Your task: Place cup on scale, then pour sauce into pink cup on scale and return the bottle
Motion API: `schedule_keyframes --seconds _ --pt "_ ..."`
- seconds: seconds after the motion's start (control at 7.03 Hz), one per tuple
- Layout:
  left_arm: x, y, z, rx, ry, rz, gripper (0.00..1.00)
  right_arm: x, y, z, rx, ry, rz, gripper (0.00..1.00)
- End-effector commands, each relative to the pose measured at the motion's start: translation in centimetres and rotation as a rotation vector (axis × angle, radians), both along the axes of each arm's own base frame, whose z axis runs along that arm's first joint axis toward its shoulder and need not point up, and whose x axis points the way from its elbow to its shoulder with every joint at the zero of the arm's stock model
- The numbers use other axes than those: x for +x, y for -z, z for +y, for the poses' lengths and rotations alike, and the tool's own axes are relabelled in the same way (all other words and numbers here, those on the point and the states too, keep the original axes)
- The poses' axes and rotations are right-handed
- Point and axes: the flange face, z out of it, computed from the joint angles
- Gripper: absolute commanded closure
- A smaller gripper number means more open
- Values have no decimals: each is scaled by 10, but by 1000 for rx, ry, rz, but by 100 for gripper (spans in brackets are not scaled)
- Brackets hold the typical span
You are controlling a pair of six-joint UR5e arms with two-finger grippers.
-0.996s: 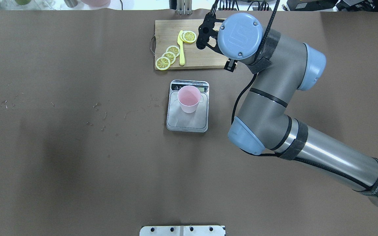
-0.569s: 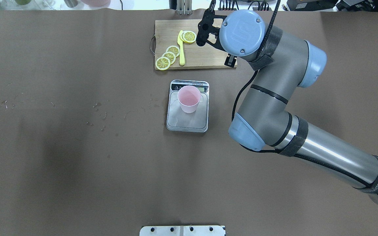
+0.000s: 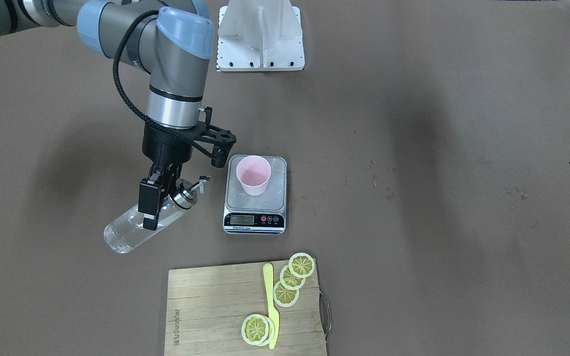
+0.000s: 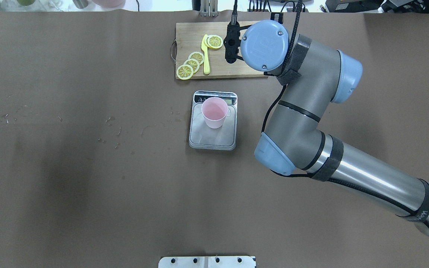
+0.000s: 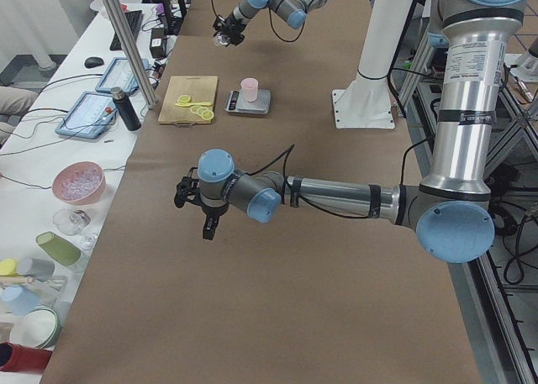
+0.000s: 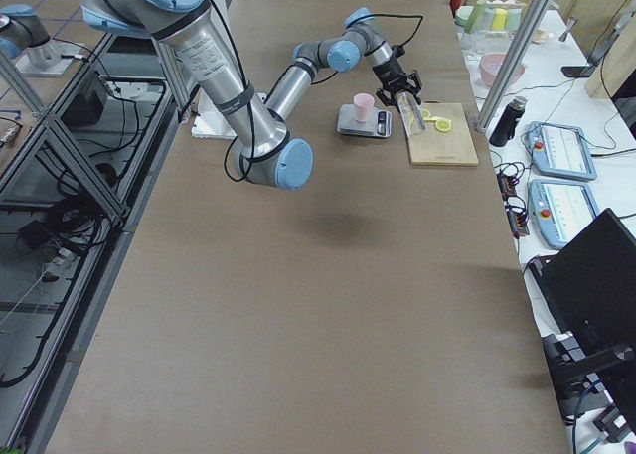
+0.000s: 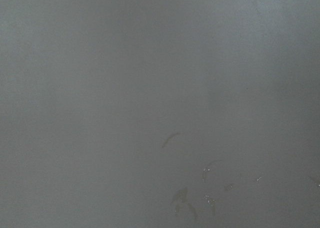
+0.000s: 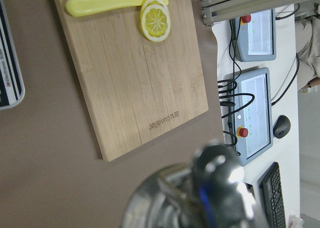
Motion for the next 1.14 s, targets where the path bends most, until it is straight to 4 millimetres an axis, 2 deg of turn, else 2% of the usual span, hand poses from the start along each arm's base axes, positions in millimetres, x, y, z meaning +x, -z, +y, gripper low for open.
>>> schedule_keyframes --seconds 0.0,0.14,0.28,0.57,0.71,1.0 --pt "-21 -26 0 1 -20 2 3 -17 1 14 40 26 72 100" --pt "-35 -26 -1 -1 7 6 3 -19 0 14 48 28 86 100" --pt "-59 -23 1 -10 42 48 3 -19 -2 15 46 37 117 100" --pt "-92 -23 5 -13 101 67 3 -30 -1 24 69 49 152 100" --pt "-100 -22 5 -13 117 70 3 -37 -1 31 79 54 179 100" --pt "-101 -23 7 -16 119 70 3 -50 -2 43 88 71 189 100"
